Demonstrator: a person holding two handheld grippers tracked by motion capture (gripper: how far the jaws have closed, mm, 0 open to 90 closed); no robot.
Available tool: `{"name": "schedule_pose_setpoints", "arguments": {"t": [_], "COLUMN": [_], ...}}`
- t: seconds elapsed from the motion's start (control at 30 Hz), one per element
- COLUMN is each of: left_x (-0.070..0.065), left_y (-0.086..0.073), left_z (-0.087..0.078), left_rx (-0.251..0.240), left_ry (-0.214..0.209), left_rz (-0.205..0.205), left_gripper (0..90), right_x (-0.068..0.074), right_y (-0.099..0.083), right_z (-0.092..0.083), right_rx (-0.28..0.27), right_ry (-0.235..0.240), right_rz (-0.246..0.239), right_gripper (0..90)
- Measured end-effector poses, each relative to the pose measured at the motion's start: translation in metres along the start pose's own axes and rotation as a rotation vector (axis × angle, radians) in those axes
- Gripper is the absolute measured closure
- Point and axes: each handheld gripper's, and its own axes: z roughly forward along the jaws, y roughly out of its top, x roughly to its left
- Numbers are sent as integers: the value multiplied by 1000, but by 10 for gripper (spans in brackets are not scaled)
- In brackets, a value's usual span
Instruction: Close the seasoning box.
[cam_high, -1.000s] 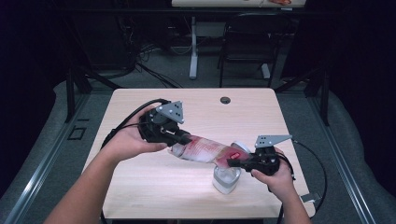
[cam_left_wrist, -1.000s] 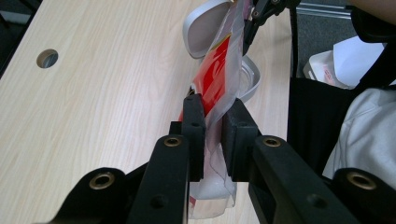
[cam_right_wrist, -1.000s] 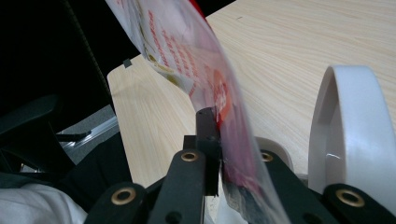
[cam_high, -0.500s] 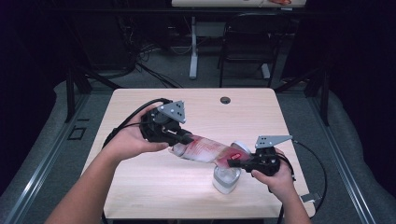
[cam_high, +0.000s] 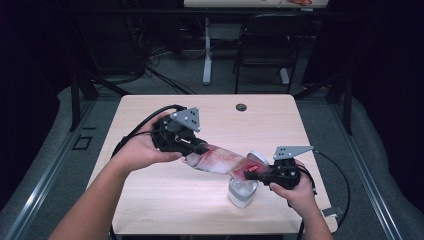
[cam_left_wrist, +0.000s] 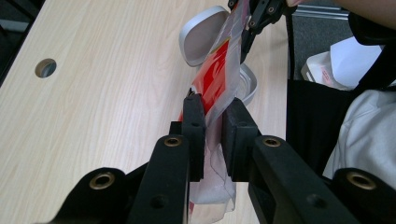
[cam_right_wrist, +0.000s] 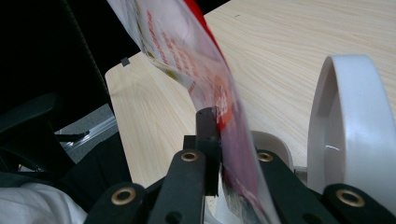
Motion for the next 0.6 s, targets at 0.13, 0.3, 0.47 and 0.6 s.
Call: {"name": "schedule_pose_setpoints", "arguments": {"t": [0.13,0.3,0.47,0.6], "left_x": [0,0,0,0], "left_y": [0,1,1,2], "left_z": [0,0,1,0], "left_rx": [-2,-2,-2,-5], "left_ry": [-2,-4,-5,-7], "left_rz": [1,1,2,5], "left_gripper": [809,809,809,809], "right_x": [0,0,0,0], "right_y": [0,0,0,0], "right_z": [0,-1,-2,-2], "right_rx": [1,1,3,6], "right_ry": [-1,3,2,4], "right_rz": [-1,1,1,1], "right_gripper": [883,883,884,885]}}
